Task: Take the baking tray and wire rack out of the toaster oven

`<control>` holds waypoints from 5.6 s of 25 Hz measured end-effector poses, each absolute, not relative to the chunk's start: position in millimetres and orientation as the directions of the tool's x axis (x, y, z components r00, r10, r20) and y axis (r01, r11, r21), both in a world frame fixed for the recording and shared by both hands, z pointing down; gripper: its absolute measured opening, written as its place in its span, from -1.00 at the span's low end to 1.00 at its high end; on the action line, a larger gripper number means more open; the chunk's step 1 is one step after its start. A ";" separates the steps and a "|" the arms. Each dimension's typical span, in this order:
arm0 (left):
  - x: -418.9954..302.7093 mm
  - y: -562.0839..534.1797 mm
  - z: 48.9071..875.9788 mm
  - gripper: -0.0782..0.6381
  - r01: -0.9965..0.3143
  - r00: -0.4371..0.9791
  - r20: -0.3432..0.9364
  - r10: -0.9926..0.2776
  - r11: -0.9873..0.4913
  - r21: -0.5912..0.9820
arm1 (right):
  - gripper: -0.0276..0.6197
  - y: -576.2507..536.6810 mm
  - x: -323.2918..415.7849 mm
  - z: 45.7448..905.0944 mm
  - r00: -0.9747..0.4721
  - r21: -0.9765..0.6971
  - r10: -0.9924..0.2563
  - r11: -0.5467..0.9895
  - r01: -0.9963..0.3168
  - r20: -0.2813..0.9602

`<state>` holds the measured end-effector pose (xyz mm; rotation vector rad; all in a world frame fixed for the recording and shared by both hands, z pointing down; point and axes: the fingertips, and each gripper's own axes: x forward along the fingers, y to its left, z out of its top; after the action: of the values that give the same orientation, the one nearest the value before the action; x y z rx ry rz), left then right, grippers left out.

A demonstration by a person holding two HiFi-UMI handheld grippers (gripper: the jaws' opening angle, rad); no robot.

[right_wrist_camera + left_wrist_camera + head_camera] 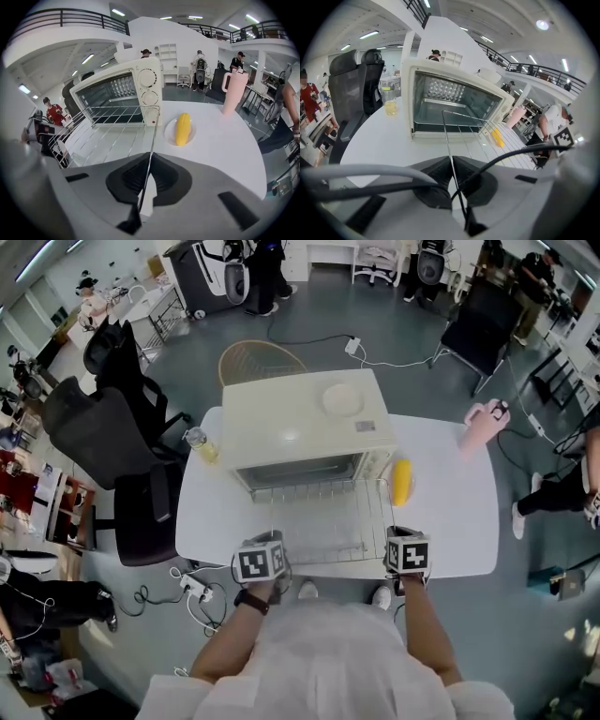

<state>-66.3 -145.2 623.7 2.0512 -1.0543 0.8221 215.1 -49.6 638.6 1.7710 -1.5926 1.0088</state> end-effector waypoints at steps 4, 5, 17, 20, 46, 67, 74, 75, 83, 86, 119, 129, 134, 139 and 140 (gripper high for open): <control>-22.3 -124.9 632.3 -0.76 -0.844 0.479 0.785 -0.393 -0.452 0.289 | -0.90 -24.4 258.4 642.1 0.038 -0.070 -0.560 -0.171 -0.983 0.827; -10.0 -119.2 634.8 -0.75 -0.841 0.482 0.787 -0.386 -0.455 0.293 | -0.90 -18.0 270.5 643.6 0.041 -0.068 -0.558 -0.174 -0.982 0.829; 145.8 -50.8 651.6 -0.76 -0.801 0.516 0.796 -0.316 -0.509 0.317 | -0.90 54.5 424.8 654.8 0.085 -0.019 -0.535 -0.185 -0.983 0.840; 185.0 -37.2 656.4 -0.76 -0.783 0.530 0.793 -0.301 -0.532 0.321 | -0.90 74.8 461.0 658.3 0.103 -0.007 -0.533 -0.201 -0.980 0.840; 325.6 11.3 743.2 -0.75 -0.710 0.480 0.862 -0.163 -0.650 0.272 | -0.90 170.2 588.0 748.7 0.103 -0.095 -0.459 -0.390 -0.916 0.882; 345.2 28.1 769.9 -0.74 -0.695 0.526 0.850 -0.029 -0.590 0.410 | -0.89 159.3 590.1 769.8 0.004 -0.170 -0.416 -0.380 -0.909 0.909; 347.5 35.9 767.4 -0.34 -0.671 0.516 0.856 0.015 -0.614 0.415 | -0.69 163.0 590.1 767.9 0.006 -0.143 -0.389 -0.353 -0.924 0.921; 346.5 27.2 767.0 -0.34 -0.675 0.505 0.863 -0.022 -0.633 0.379 | -0.69 159.5 591.1 765.8 0.008 -0.141 -0.395 -0.346 -0.927 0.919; 317.2 -7.7 748.4 -0.34 -0.738 0.441 0.880 -0.177 -0.629 0.243 | -0.69 142.6 576.0 745.9 -0.024 -0.174 -0.452 -0.294 -0.940 0.892; 327.8 -16.9 727.0 -0.35 -0.716 0.503 0.835 -0.221 -0.648 0.260 | -0.69 130.3 569.8 733.7 -0.036 -0.179 -0.486 -0.252 -0.951 0.873; 141.4 -99.5 600.5 -0.74 -0.749 0.651 0.580 -0.491 -0.541 0.383 | -0.83 -77.5 280.8 595.3 -0.415 -0.325 -0.689 0.266 -0.908 0.594; 16.2 -147.8 607.1 -0.74 -0.797 0.597 0.603 -0.528 -0.474 0.374 | -0.77 -134.8 160.0 618.0 -0.483 -0.300 -0.579 0.387 -0.872 0.657; -26.4 -160.6 621.3 -0.74 -0.806 0.586 0.630 -0.510 -0.447 0.388 | -0.72 -158.3 118.6 630.6 -0.463 -0.232 -0.540 0.441 -0.867 0.703; -58.1 -177.3 636.5 -0.74 -0.807 0.587 0.656 -0.474 -0.411 0.425 | -0.71 -189.5 86.8 639.2 -0.400 -0.064 -0.513 0.553 -0.831 0.759; -64.0 -180.2 637.6 -0.74 -0.808 0.585 0.663 -0.467 -0.413 0.421 | -0.71 -194.9 80.9 641.3 -0.384 -0.026 -0.507 0.577 -0.816 0.772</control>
<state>-64.0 -180.2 637.6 2.0733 -1.0101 0.5870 80.9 -194.9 641.3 1.0517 -2.0636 0.5292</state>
